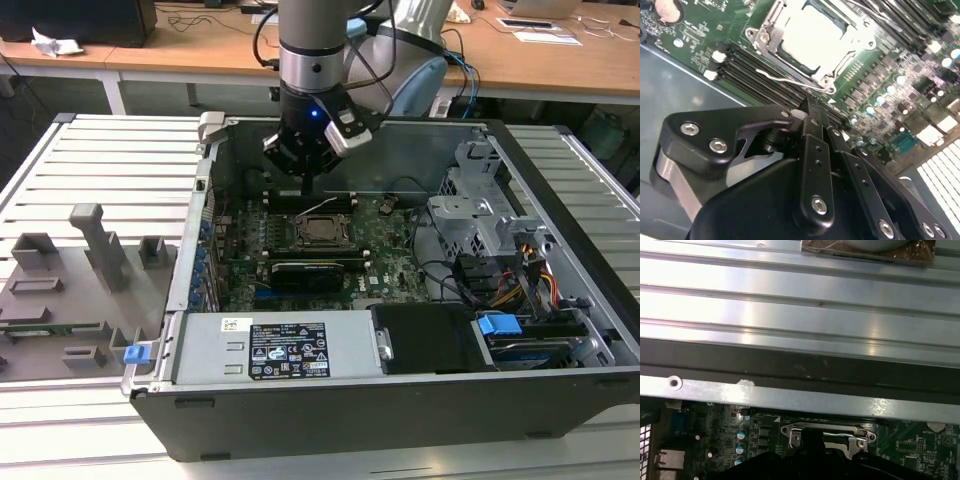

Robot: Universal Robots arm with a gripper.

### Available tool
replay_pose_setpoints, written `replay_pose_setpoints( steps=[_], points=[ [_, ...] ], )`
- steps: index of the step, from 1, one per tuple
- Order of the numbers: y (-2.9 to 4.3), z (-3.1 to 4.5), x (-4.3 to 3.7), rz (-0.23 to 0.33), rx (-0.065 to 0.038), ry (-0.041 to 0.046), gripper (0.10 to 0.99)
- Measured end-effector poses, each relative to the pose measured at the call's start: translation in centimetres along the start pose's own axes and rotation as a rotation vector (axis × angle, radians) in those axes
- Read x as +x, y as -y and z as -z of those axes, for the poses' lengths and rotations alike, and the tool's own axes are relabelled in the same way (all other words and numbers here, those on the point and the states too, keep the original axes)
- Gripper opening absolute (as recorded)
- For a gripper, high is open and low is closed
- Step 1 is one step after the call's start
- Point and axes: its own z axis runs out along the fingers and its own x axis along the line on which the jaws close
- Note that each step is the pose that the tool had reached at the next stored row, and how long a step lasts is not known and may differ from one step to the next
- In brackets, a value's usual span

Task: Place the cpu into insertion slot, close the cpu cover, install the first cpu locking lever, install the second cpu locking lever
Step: 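Install the first cpu locking lever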

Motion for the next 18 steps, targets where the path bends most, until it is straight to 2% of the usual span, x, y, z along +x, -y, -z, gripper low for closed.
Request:
replay_pose_setpoints(
  steps=[4,7,8,10,11,18],
  points=[
    [0.06,-0.47,-0.27,0.003,-0.004,0.0001,0.106],
    [0.11,-0.85,-0.54,0.002,-0.012,0.0009,0.106],
    [0.13,-0.88,-0.56,0.0,-0.018,0.0013,0.106],
    [0.18,-0.96,-0.6,-0.004,-0.042,0.0038,0.106],
    [0.2,-1.01,-0.61,-0.006,-0.045,0.0043,0.106],
    [0.28,-1.65,-1.15,-0.024,-0.045,0.0051,0.106]
  ],
)
